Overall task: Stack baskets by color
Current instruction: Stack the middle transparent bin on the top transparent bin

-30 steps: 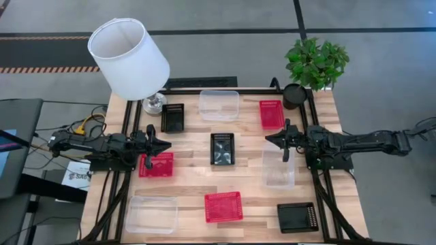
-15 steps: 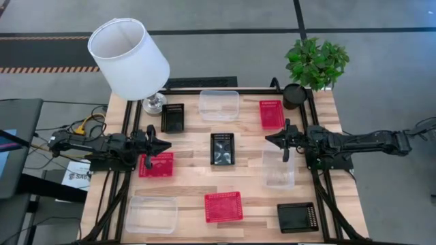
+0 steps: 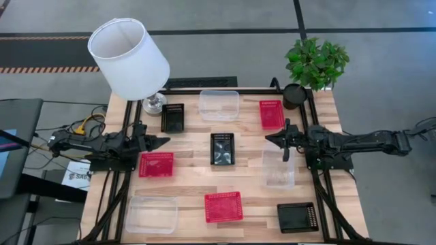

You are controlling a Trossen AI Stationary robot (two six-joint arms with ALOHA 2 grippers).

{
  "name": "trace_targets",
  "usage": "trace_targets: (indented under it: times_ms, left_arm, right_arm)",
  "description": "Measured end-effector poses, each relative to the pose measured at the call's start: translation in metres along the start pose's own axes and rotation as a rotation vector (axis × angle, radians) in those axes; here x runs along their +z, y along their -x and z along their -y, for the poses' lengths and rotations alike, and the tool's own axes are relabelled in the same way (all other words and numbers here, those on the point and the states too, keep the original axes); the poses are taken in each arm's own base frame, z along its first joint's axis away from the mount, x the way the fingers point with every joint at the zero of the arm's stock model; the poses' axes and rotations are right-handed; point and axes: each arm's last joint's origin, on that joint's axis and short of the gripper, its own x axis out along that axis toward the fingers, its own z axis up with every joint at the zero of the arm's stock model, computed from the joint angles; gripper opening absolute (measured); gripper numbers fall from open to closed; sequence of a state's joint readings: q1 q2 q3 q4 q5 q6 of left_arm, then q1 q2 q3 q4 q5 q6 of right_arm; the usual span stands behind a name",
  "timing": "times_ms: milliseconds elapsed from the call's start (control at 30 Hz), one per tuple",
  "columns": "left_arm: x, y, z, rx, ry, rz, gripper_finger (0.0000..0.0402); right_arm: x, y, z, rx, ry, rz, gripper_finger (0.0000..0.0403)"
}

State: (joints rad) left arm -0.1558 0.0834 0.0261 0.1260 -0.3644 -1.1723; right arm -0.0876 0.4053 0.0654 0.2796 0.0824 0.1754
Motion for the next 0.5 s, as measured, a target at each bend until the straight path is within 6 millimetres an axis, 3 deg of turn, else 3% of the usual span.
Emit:
trace_targets:
  times_ms: [233, 367, 500]
  left_arm:
    - [0.003, 0.000, 0.010, -0.119, -0.153, -0.005, 0.0024]
    - [0.008, 0.000, 0.024, -0.199, -0.398, 0.078, 0.0013]
    - [0.015, -0.004, 0.041, -0.130, -0.638, 0.108, 0.0002]
  right_arm:
    - [0.023, -0.002, -0.004, 0.033, -0.118, 0.075, 0.0033]
    - [0.042, -0.012, -0.010, 0.006, -0.084, -0.053, 0.0033]
    - [0.072, -0.024, -0.021, -0.029, -0.123, -0.248, 0.0033]
